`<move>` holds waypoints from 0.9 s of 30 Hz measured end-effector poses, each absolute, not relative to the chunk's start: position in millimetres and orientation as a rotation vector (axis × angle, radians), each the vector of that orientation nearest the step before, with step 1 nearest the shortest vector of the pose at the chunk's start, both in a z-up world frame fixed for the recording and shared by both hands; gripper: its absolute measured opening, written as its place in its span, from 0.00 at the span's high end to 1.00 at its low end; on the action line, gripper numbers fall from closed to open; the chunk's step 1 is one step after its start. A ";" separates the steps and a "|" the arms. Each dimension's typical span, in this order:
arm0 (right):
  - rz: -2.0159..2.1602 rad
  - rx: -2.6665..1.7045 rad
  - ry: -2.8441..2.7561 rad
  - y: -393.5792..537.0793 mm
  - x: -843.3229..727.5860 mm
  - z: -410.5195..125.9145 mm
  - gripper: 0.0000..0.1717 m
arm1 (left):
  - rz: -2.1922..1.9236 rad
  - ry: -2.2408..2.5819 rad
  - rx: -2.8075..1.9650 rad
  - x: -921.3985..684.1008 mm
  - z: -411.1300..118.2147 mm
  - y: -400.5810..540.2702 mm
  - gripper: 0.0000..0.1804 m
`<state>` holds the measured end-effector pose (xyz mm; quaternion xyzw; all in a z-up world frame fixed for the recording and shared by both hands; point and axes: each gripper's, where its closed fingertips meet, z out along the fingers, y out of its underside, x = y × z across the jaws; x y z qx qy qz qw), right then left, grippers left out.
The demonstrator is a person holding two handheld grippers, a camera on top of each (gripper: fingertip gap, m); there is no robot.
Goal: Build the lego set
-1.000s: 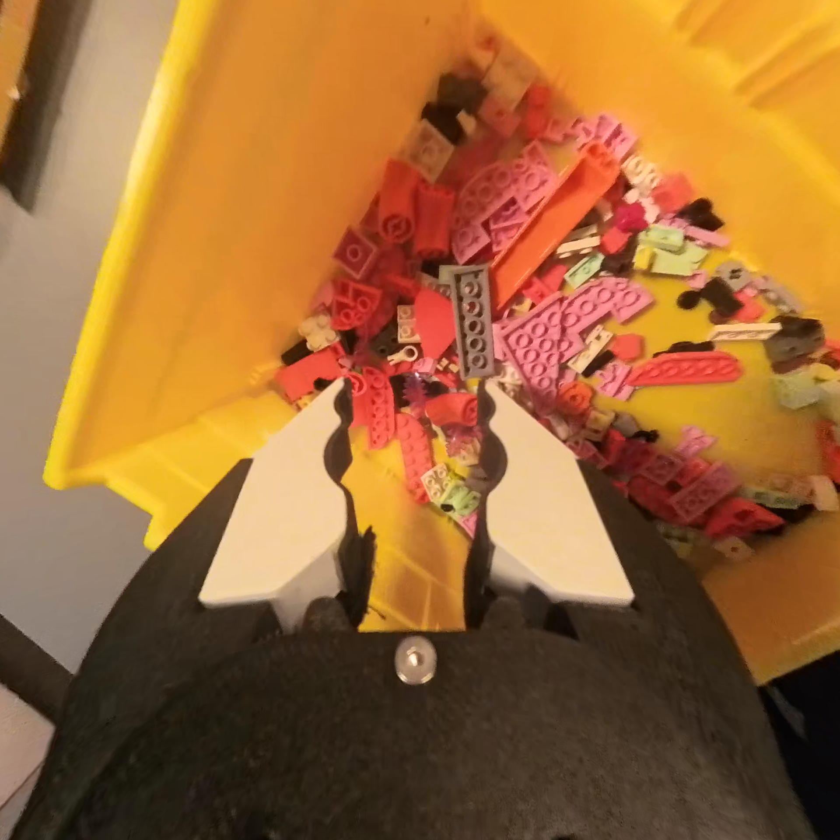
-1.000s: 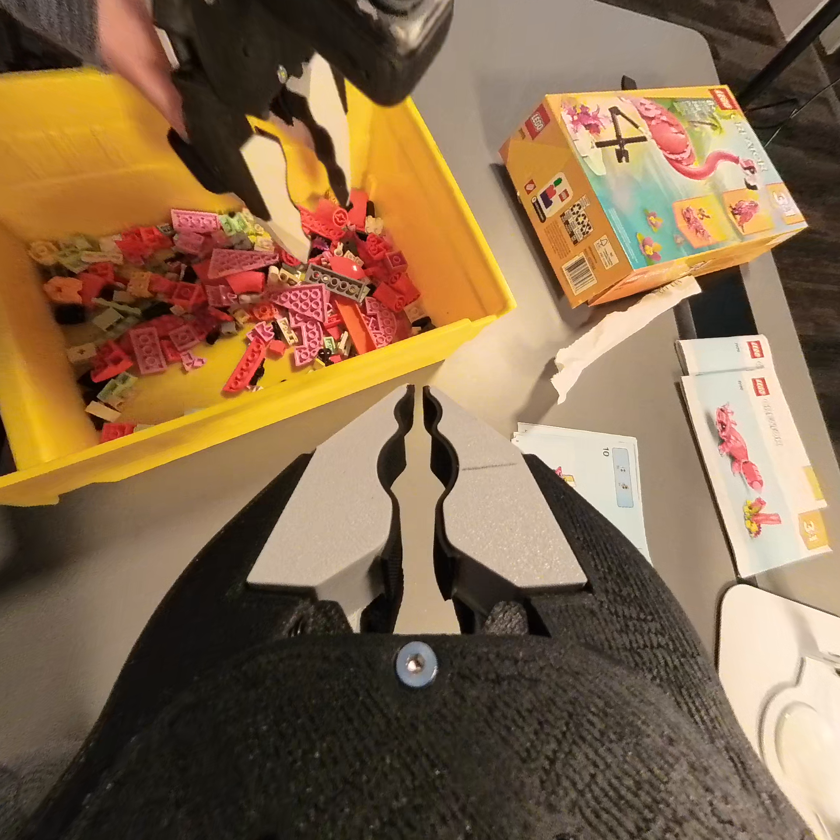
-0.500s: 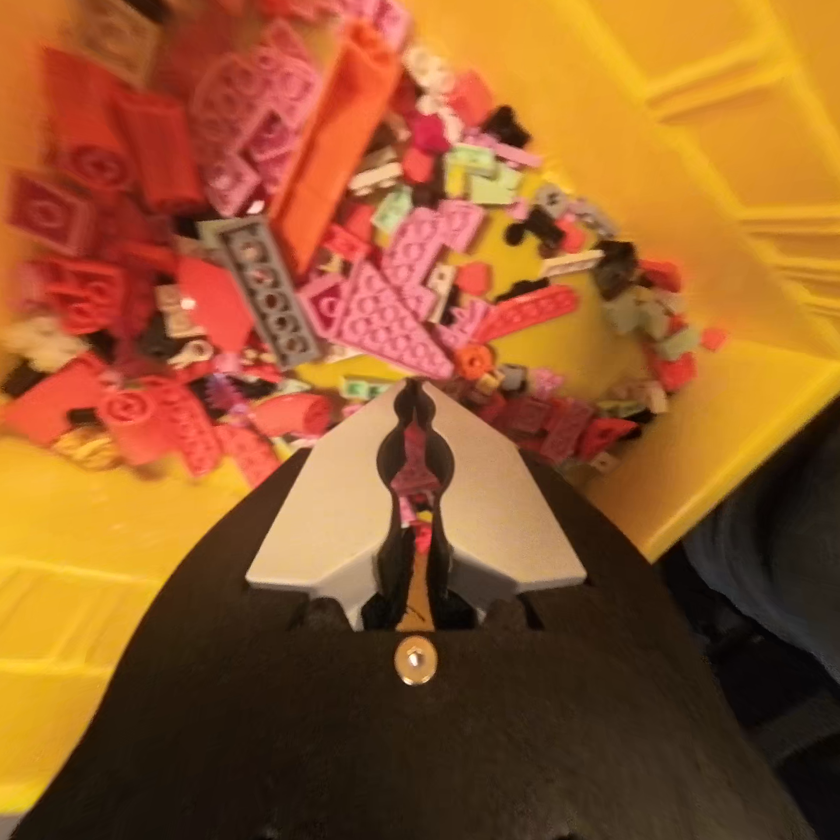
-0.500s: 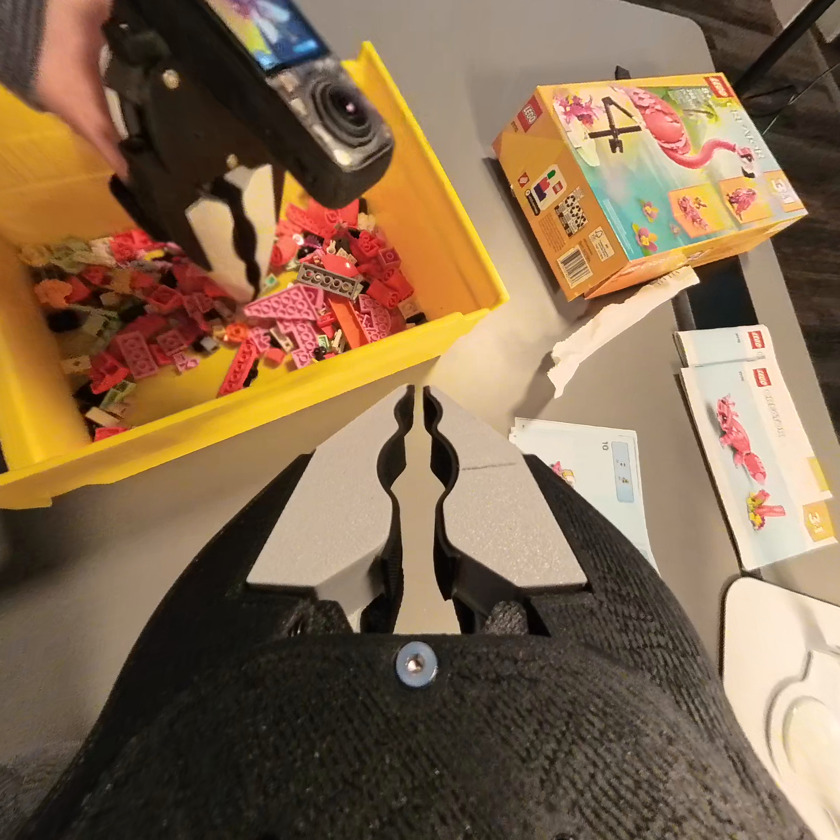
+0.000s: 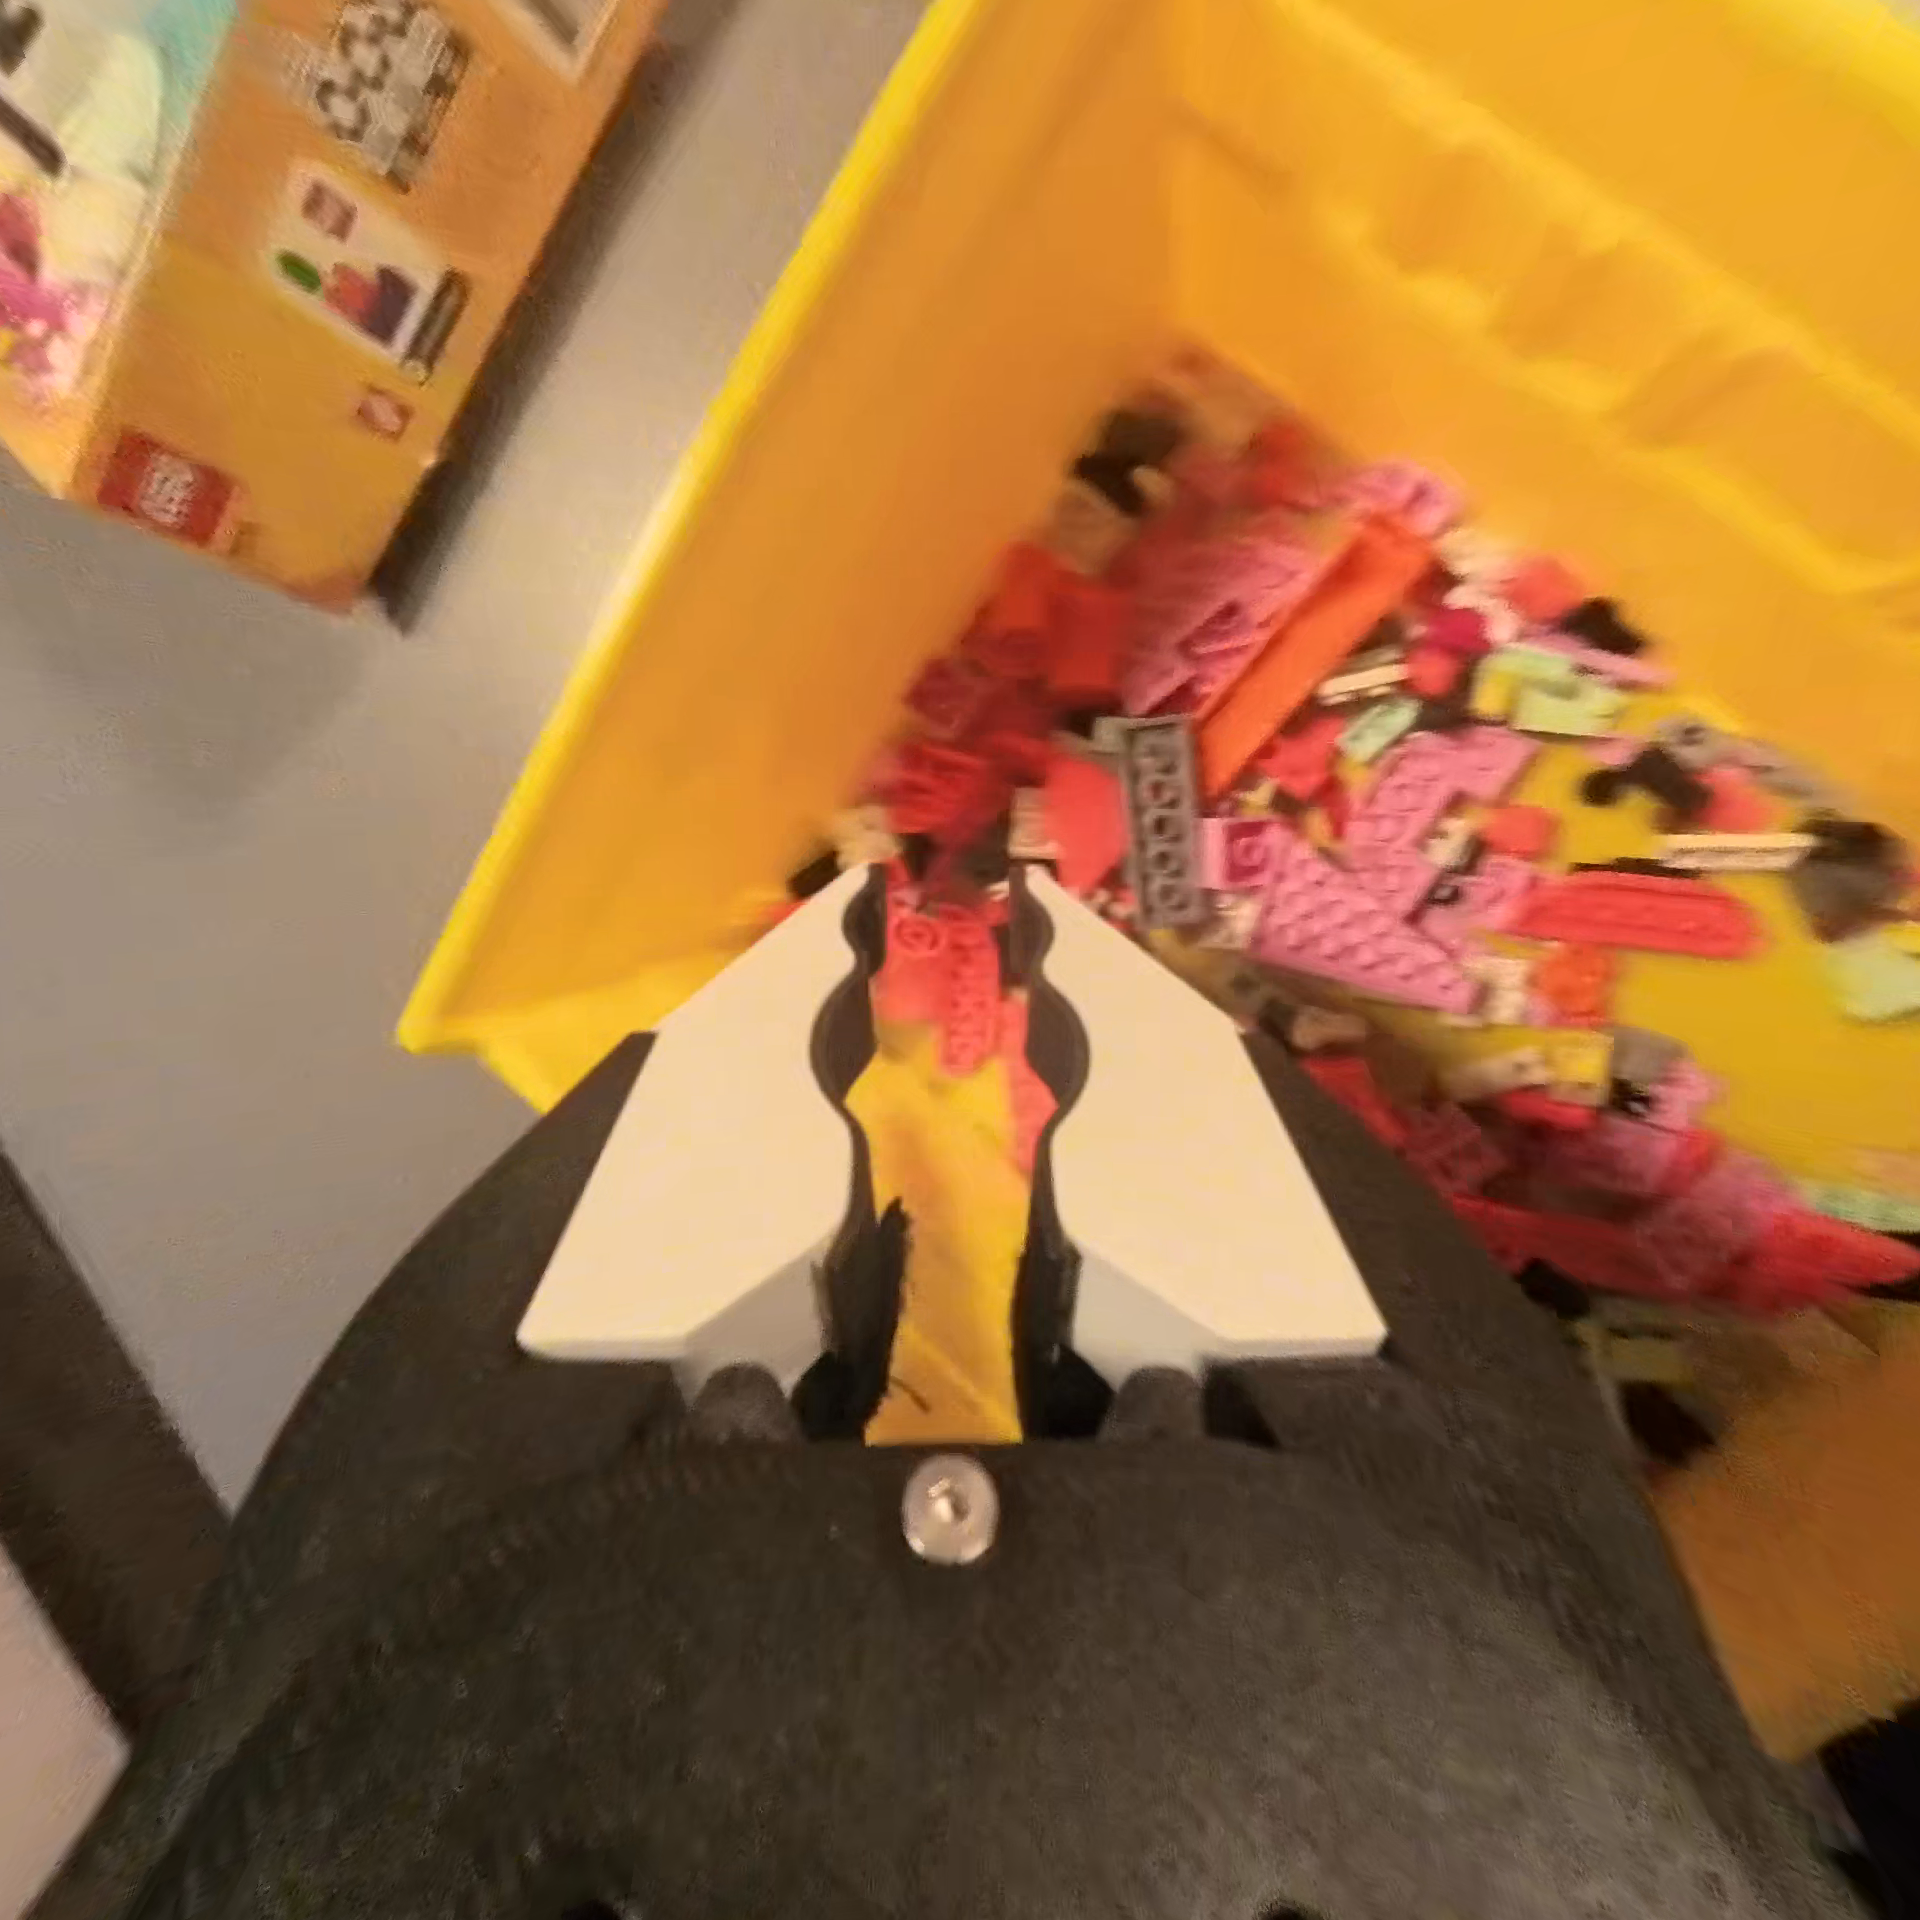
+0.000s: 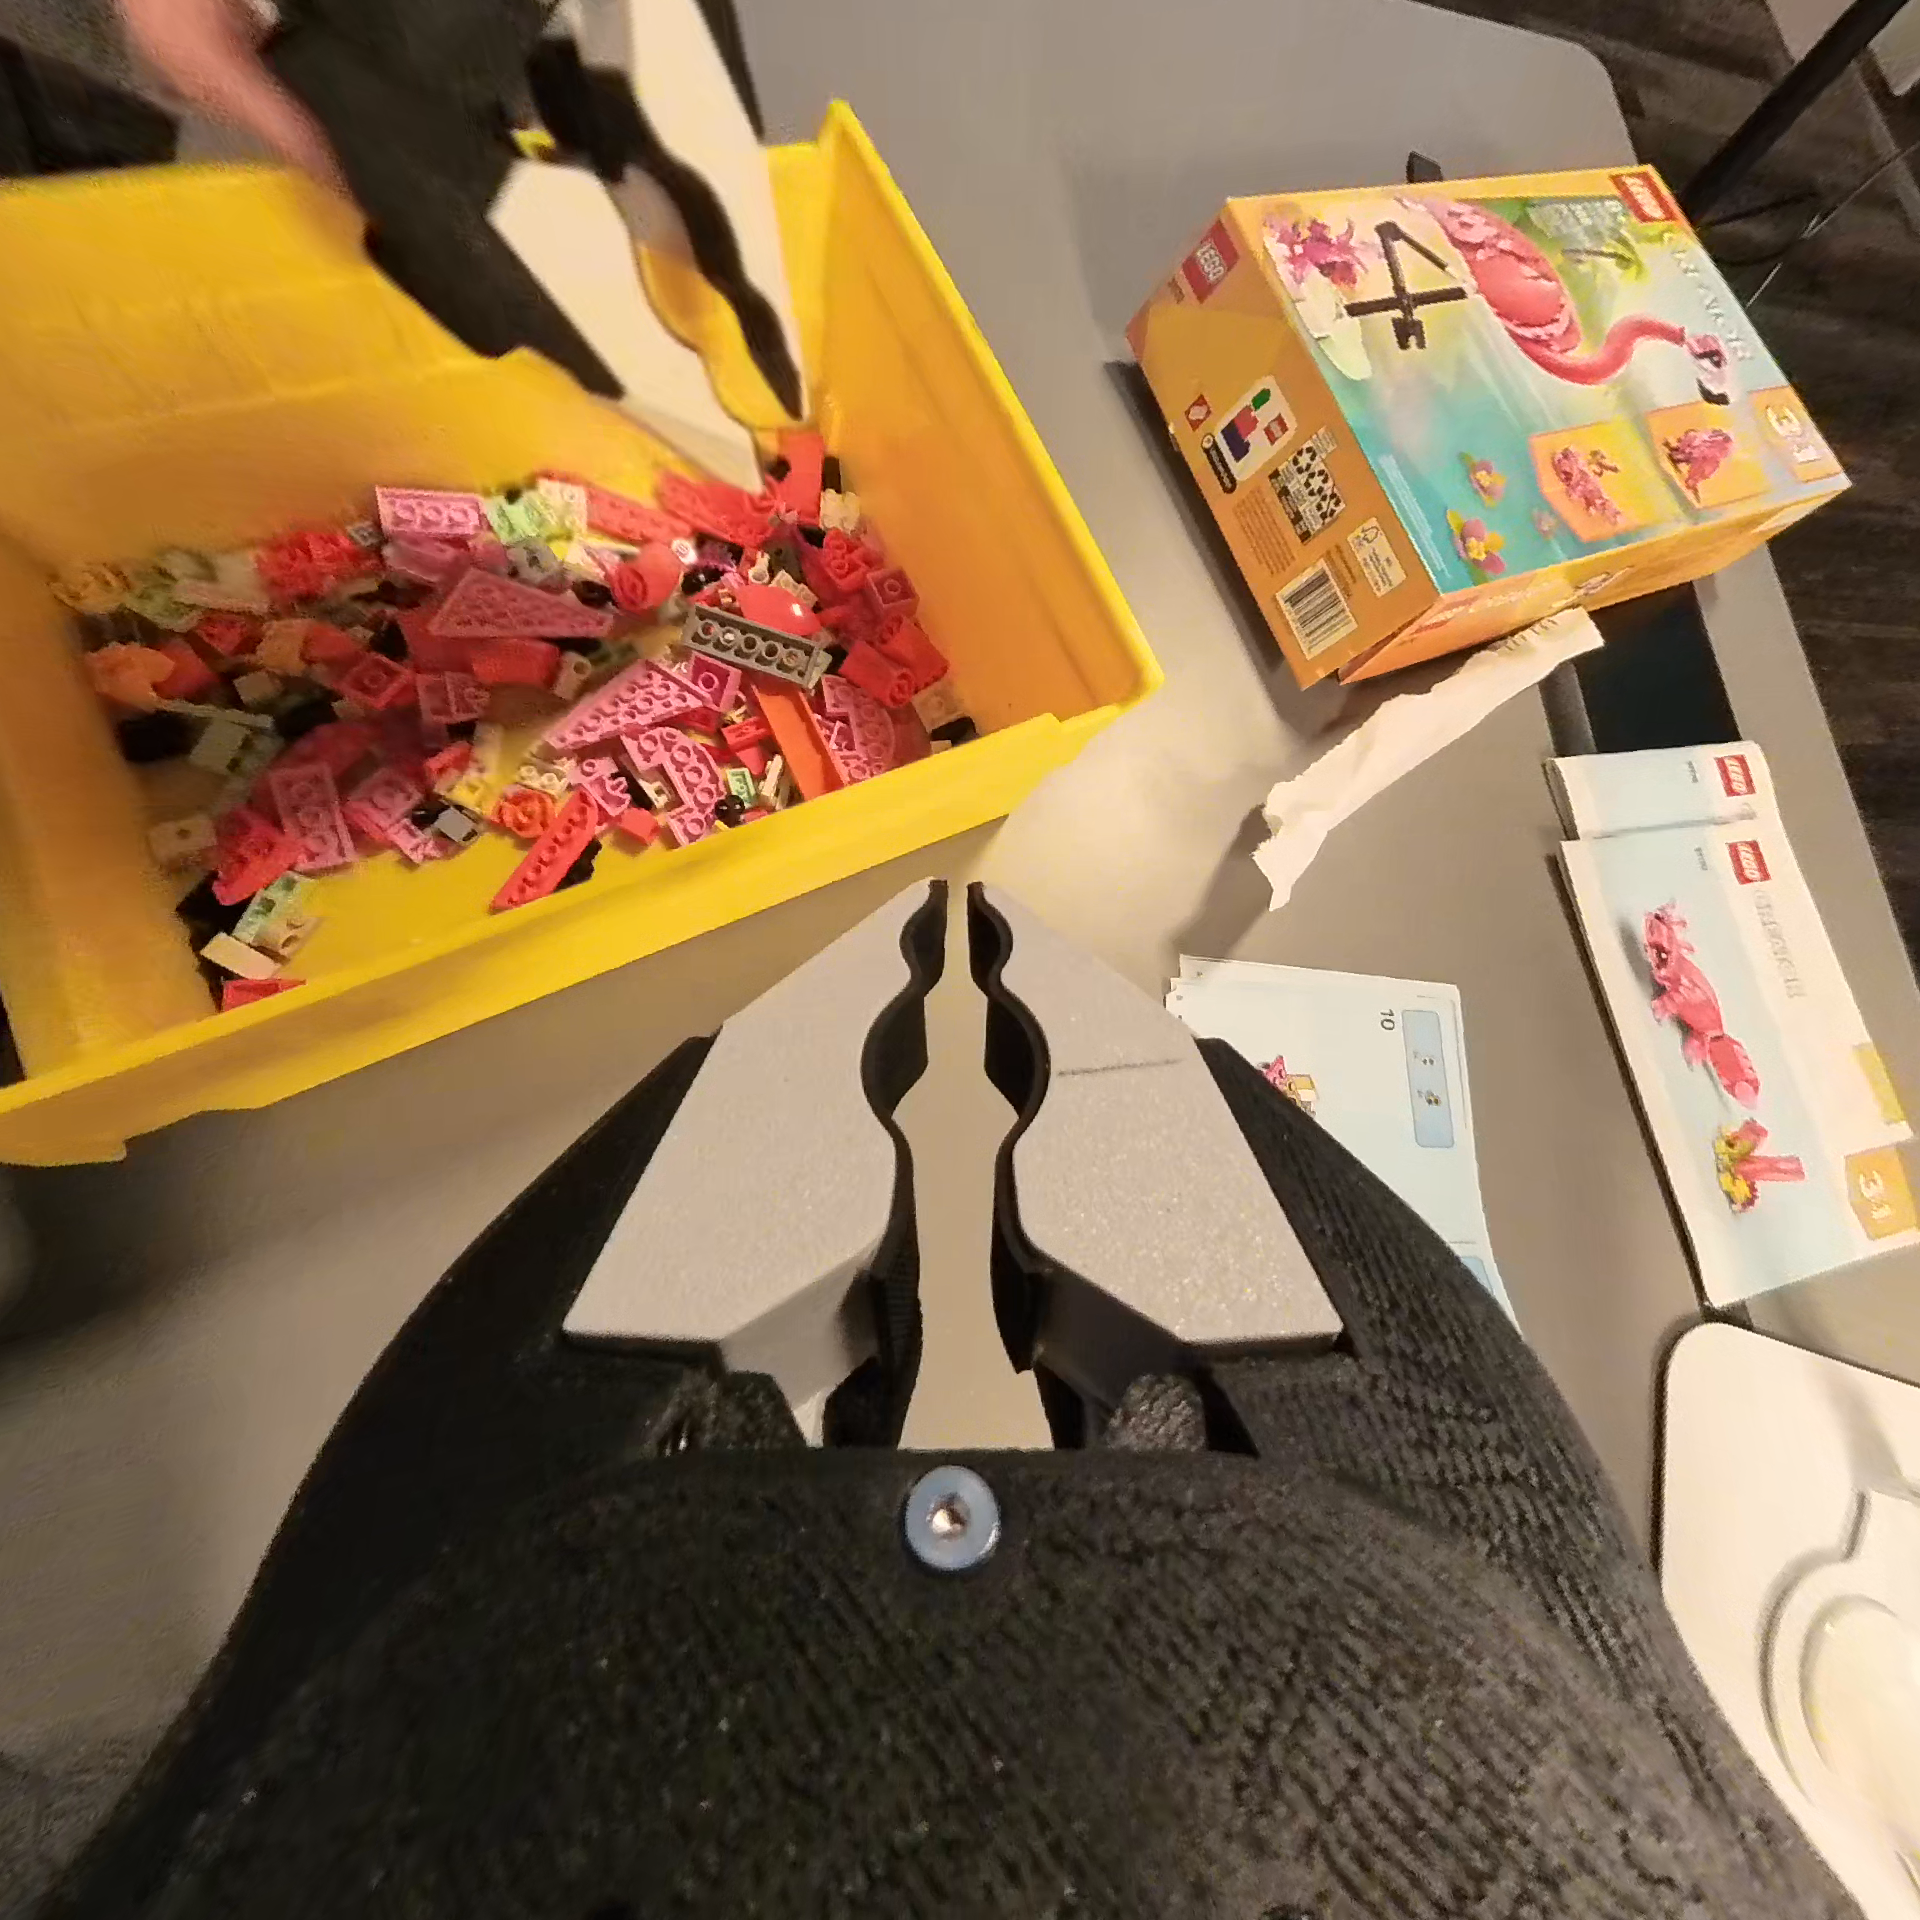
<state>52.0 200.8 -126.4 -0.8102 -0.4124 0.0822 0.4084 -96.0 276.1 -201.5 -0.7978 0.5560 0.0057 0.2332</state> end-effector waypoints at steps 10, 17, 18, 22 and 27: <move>0.211 -2.042 -1.049 201.0 49.6 -127.4 0.99 | 0.260 1.839 -2.420 -126.2 -249.5 266.6 1.00; 0.211 -2.040 -1.058 200.9 47.6 -127.8 0.99 | -0.223 1.947 -2.539 -95.6 -254.2 213.8 1.00; 0.210 -2.040 -1.058 200.9 47.7 -127.7 0.99 | -0.249 1.943 -2.532 -91.9 -251.9 212.3 1.00; 0.210 -2.038 -1.058 200.7 47.3 -127.1 0.99 | 0.101 1.866 -2.492 -110.8 -244.4 244.8 0.97; 0.209 -2.039 -1.062 200.8 46.6 -127.7 0.99 | 0.400 1.927 -2.639 -149.6 -245.9 236.2 0.78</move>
